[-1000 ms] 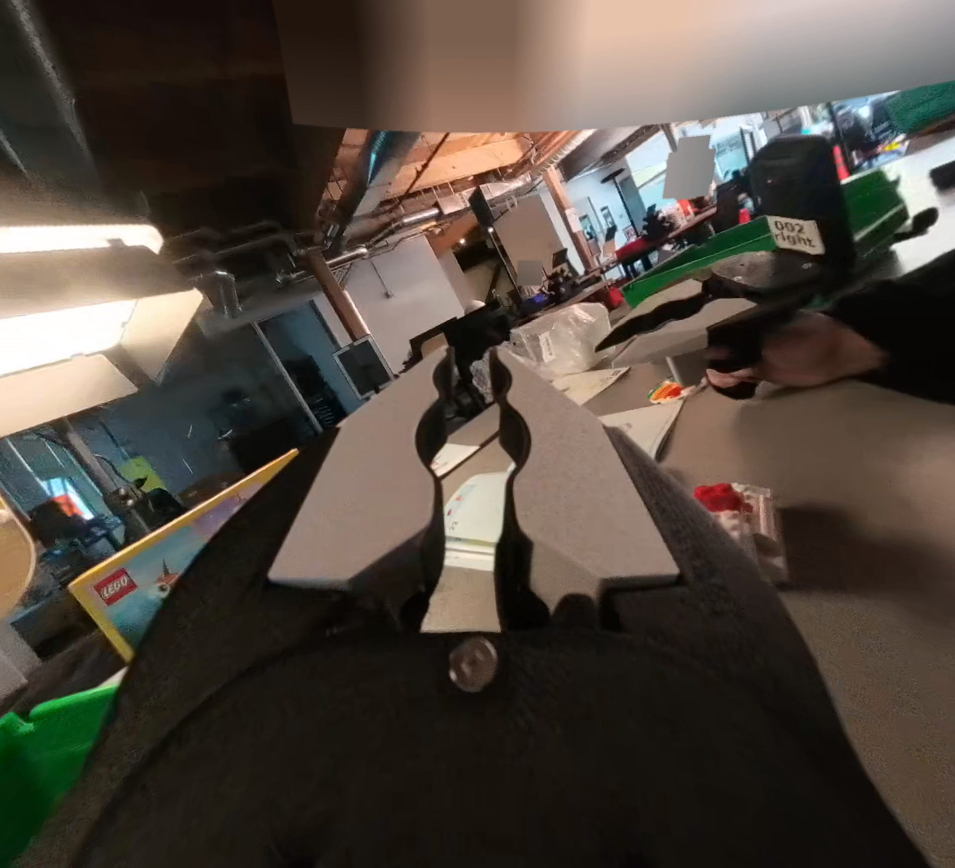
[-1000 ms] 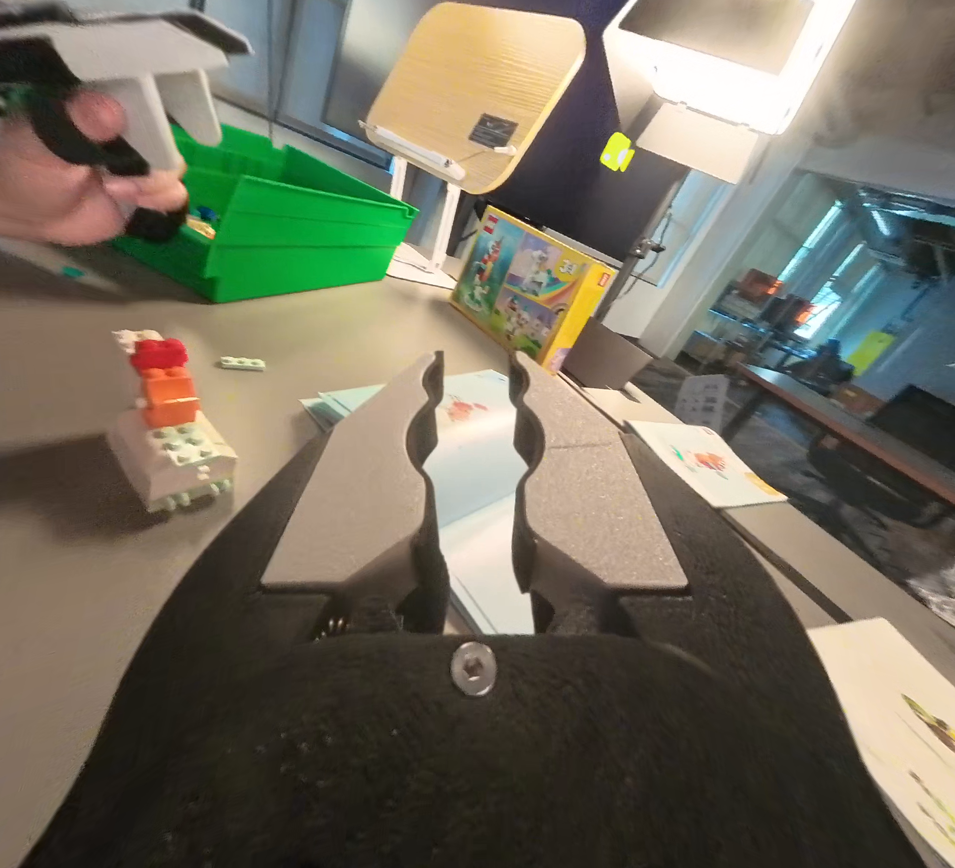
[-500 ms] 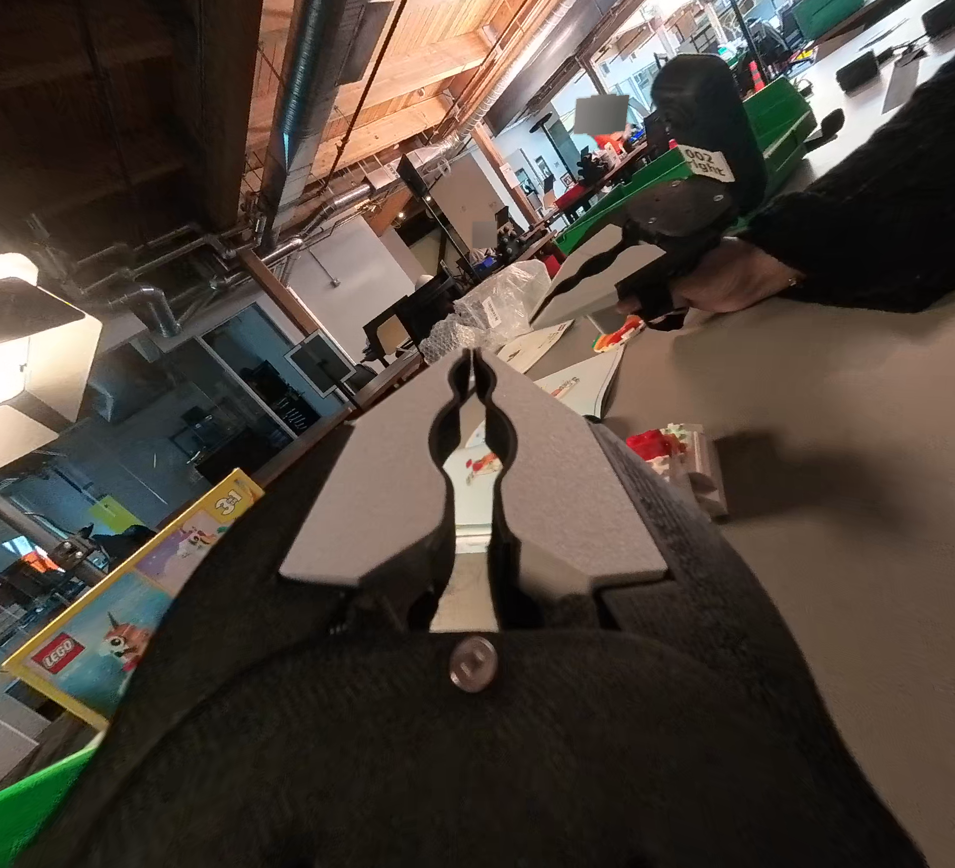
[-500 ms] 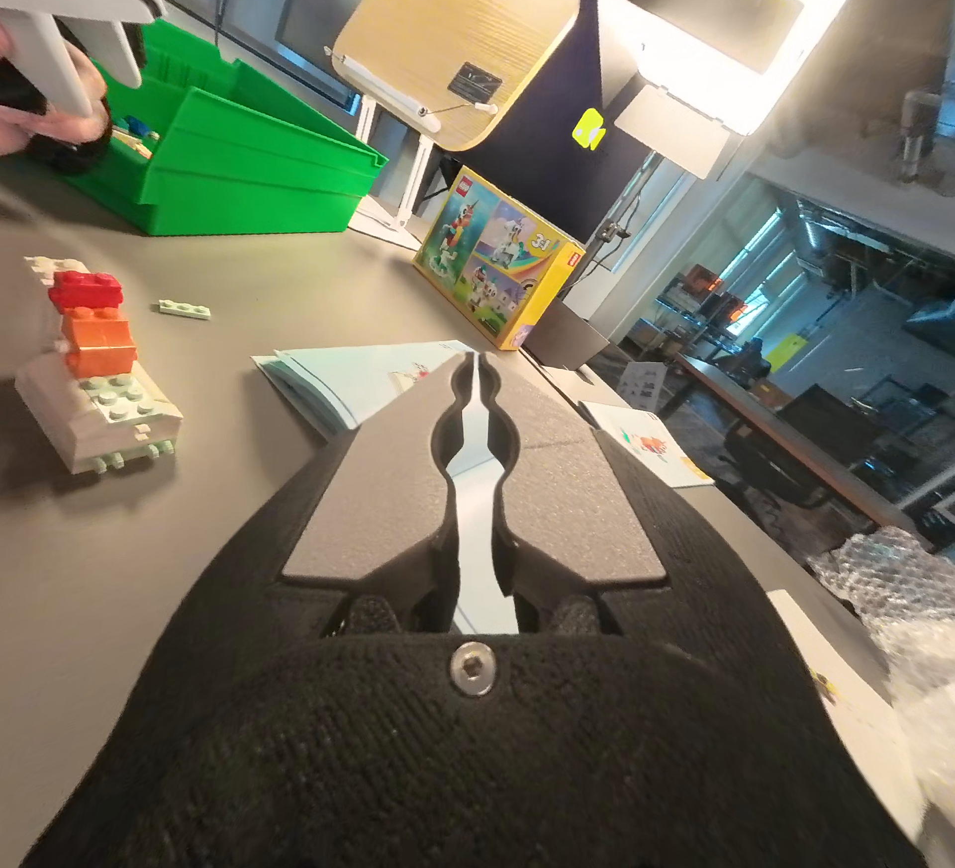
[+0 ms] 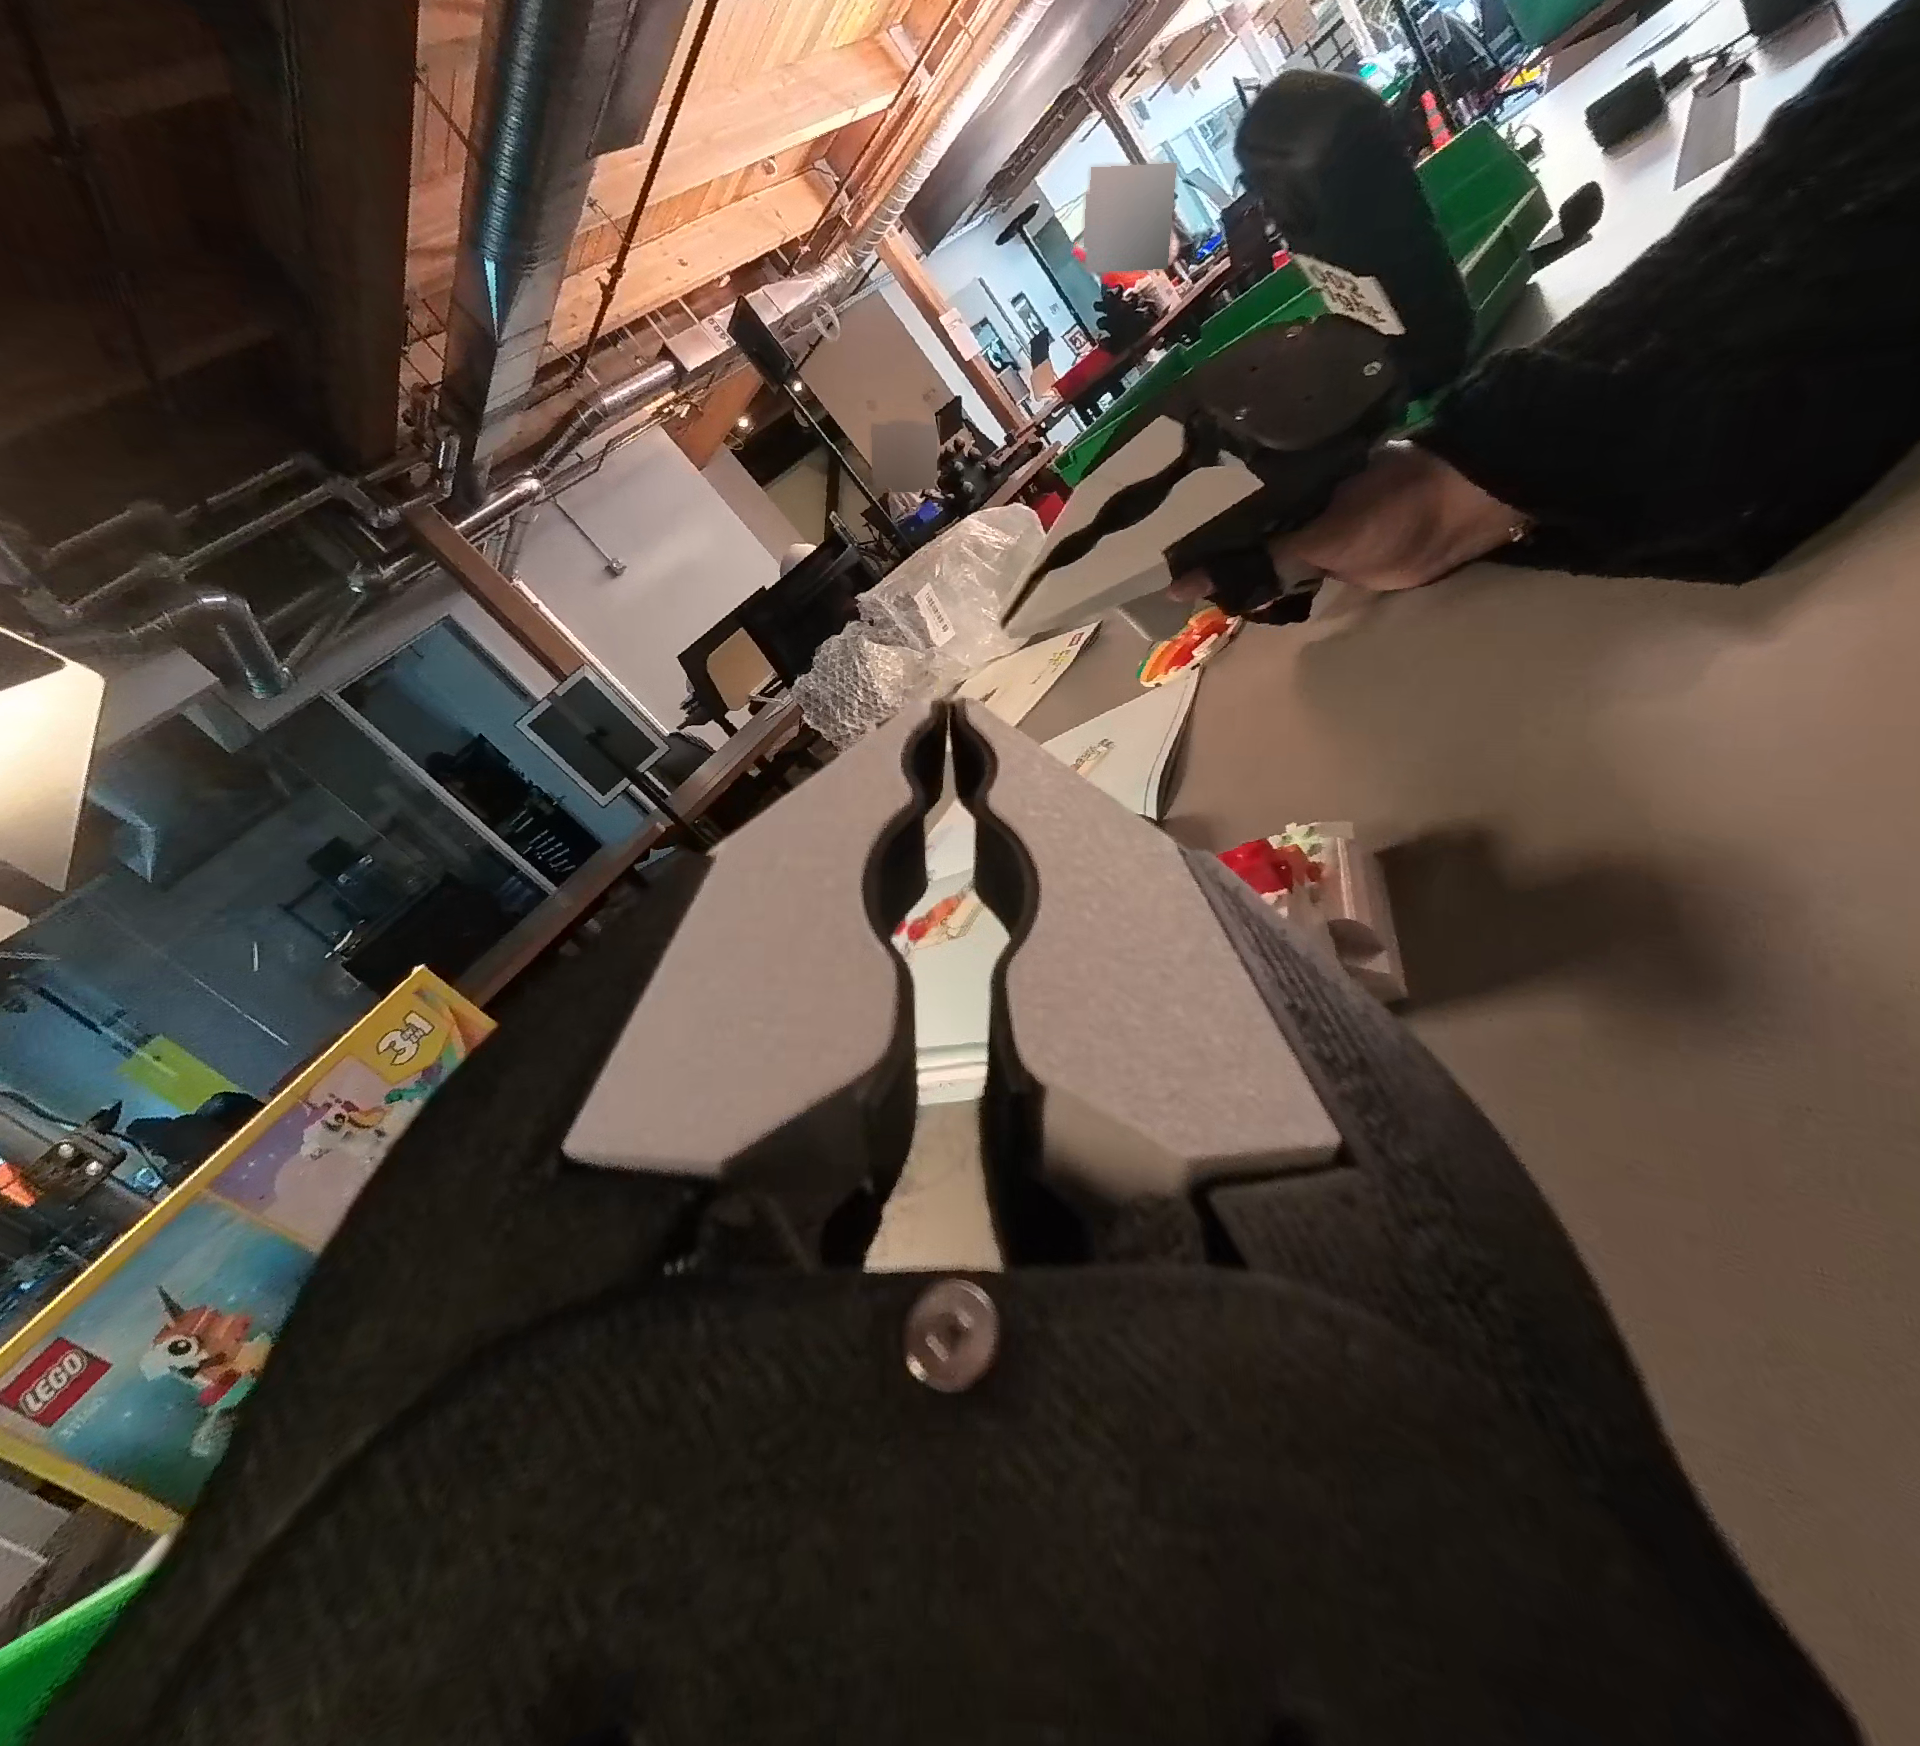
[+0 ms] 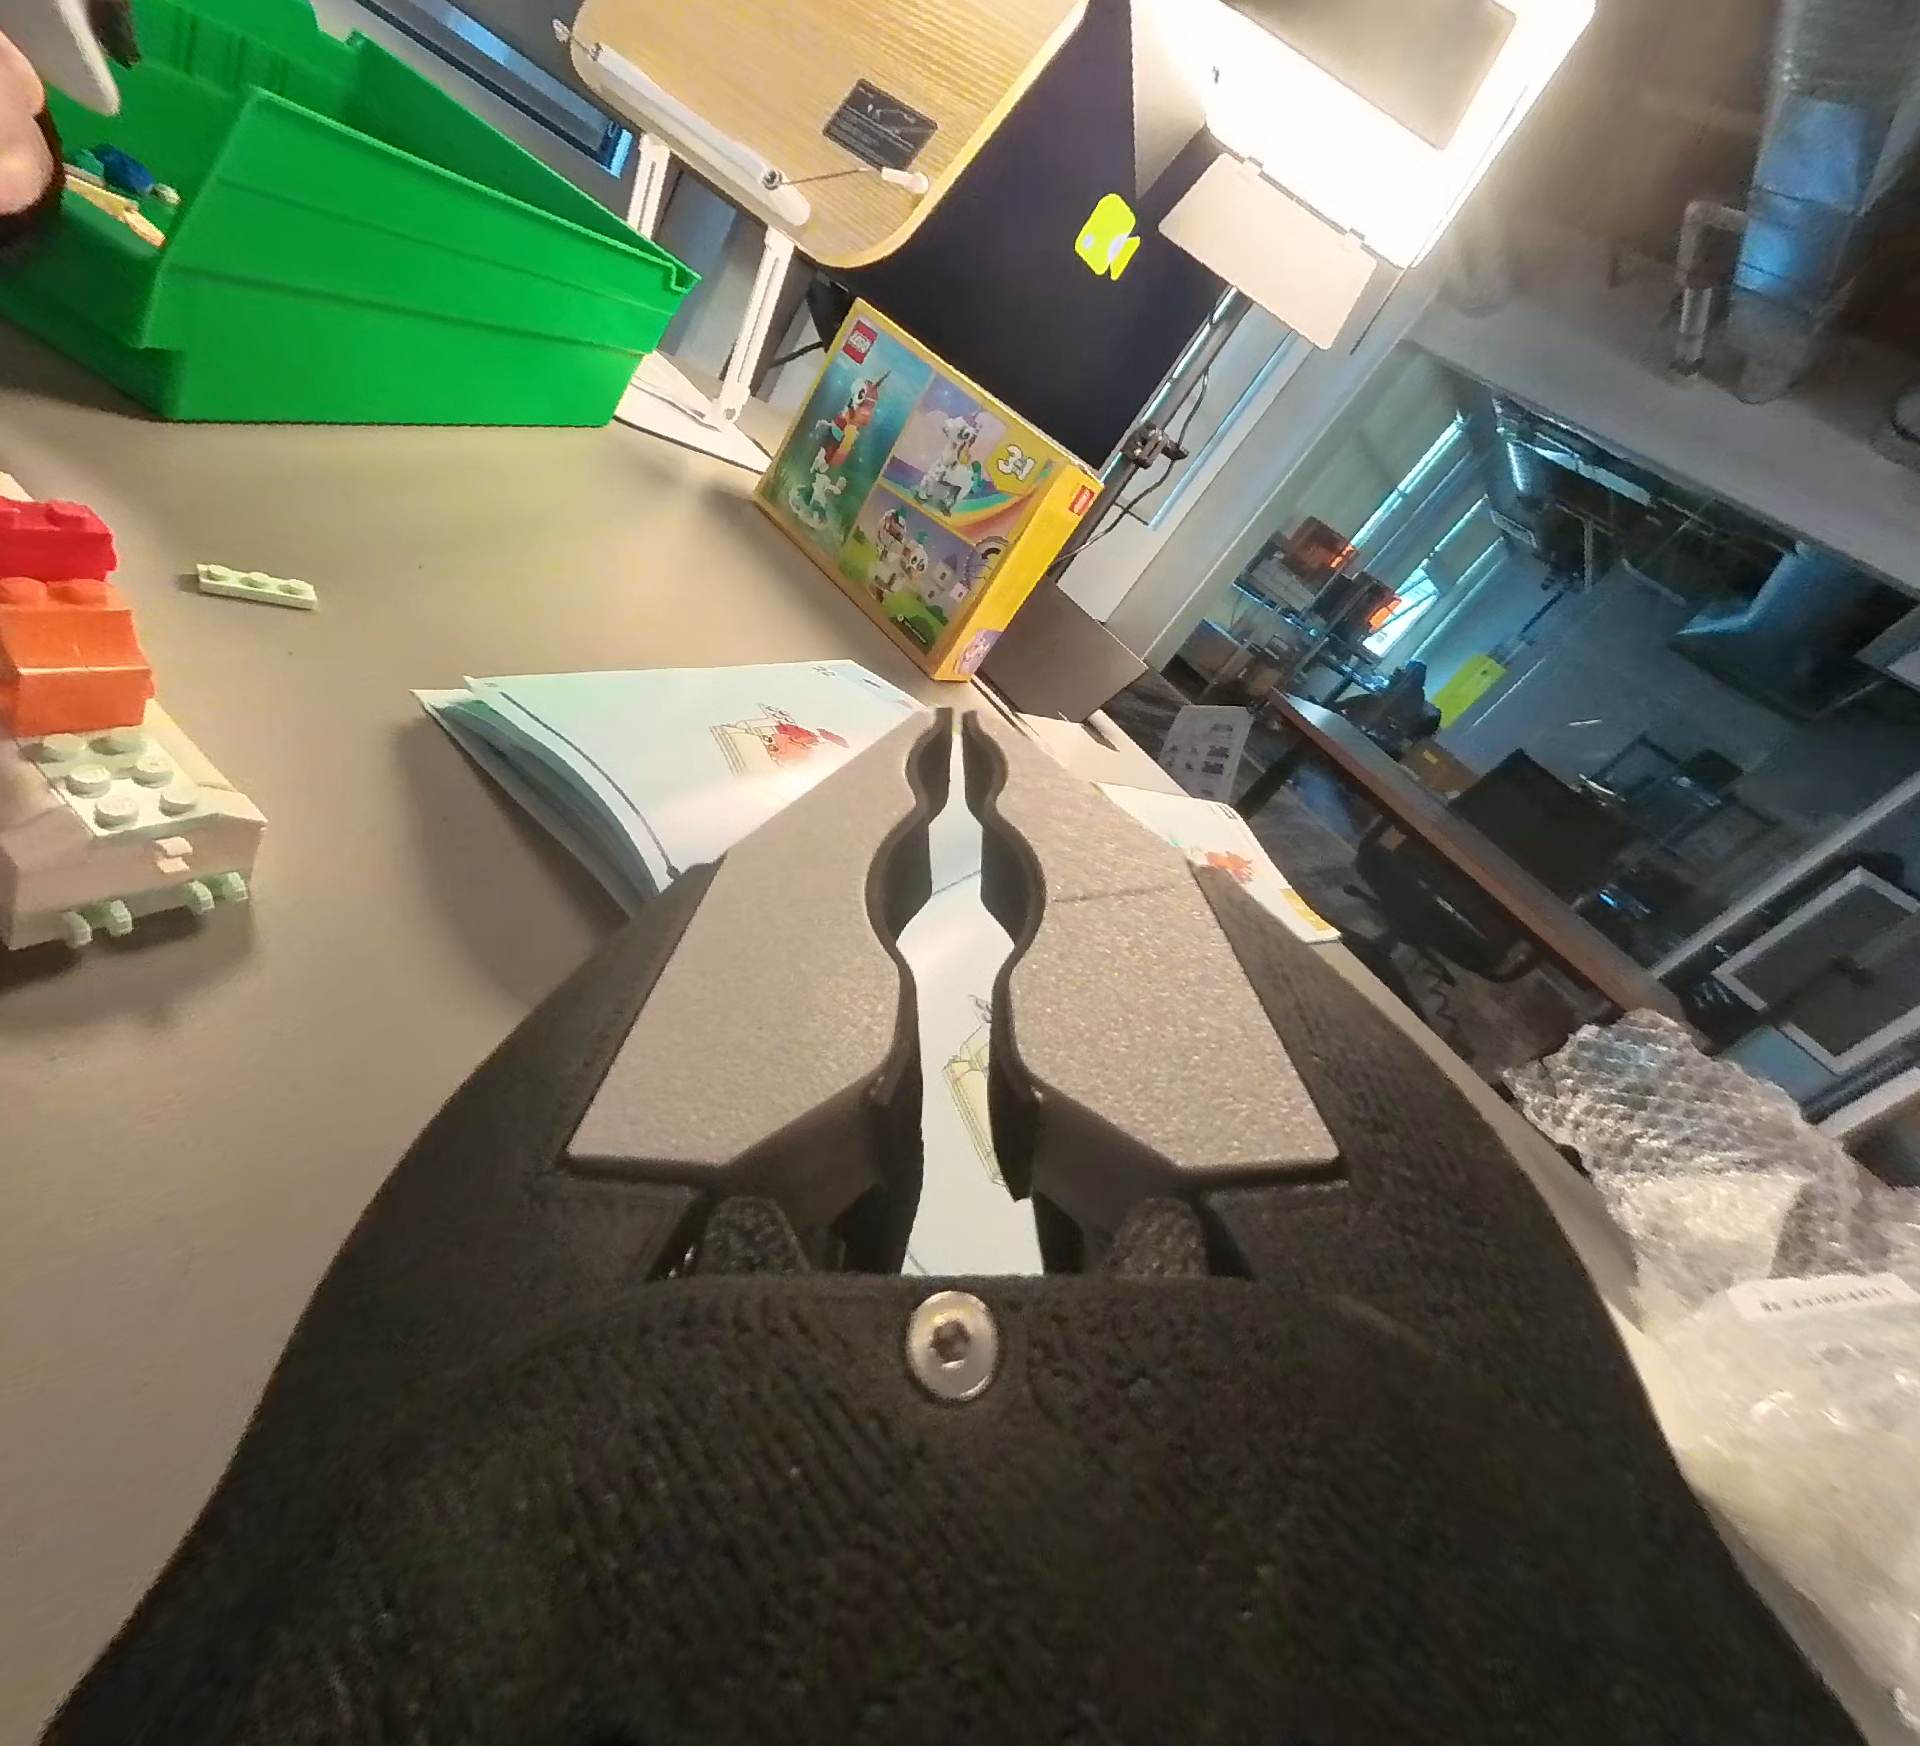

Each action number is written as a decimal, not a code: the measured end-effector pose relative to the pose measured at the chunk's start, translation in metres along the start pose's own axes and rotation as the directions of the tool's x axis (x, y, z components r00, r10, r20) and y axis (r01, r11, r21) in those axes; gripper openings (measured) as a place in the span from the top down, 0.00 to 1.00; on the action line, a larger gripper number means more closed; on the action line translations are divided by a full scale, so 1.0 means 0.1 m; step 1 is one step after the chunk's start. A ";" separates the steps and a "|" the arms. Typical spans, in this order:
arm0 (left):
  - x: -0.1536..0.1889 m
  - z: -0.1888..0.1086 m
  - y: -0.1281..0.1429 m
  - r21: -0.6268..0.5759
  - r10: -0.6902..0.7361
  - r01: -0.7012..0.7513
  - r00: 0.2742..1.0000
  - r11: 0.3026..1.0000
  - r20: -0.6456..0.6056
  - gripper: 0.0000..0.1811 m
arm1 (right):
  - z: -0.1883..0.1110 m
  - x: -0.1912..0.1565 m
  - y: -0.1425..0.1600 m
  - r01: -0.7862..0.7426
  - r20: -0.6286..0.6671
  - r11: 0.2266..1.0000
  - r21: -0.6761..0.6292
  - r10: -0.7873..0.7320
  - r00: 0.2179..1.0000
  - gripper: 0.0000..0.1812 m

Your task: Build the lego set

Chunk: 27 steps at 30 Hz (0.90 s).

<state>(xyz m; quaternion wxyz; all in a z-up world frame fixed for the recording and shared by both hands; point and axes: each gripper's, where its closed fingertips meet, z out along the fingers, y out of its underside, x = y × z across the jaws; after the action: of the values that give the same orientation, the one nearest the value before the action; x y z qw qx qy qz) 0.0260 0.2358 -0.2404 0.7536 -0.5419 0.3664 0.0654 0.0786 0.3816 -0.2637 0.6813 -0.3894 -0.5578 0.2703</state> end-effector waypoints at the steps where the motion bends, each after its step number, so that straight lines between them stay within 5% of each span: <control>1: 0.00 0.00 0.00 -0.002 -0.004 0.004 1.000 1.000 -0.001 1.00 | 0.00 0.00 0.00 0.007 -0.001 1.000 -0.002 -0.007 1.000 1.00; 12: 0.09 0.03 0.05 -0.025 -0.023 0.022 0.999 0.999 -0.049 1.00 | -0.02 0.03 0.03 0.029 -0.026 0.999 -0.032 -0.030 0.999 1.00; 27: 0.09 0.04 0.10 -0.048 -0.064 0.061 0.996 0.997 -0.069 1.00 | -0.15 0.54 0.78 -0.130 -0.292 0.887 -0.442 -0.005 0.956 1.00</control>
<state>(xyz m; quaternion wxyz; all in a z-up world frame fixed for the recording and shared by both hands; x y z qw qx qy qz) 0.0290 0.2405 -0.2534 0.7293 -0.5721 0.3740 0.0310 0.1108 0.4649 -0.3000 0.6346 -0.5912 -0.4887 0.0947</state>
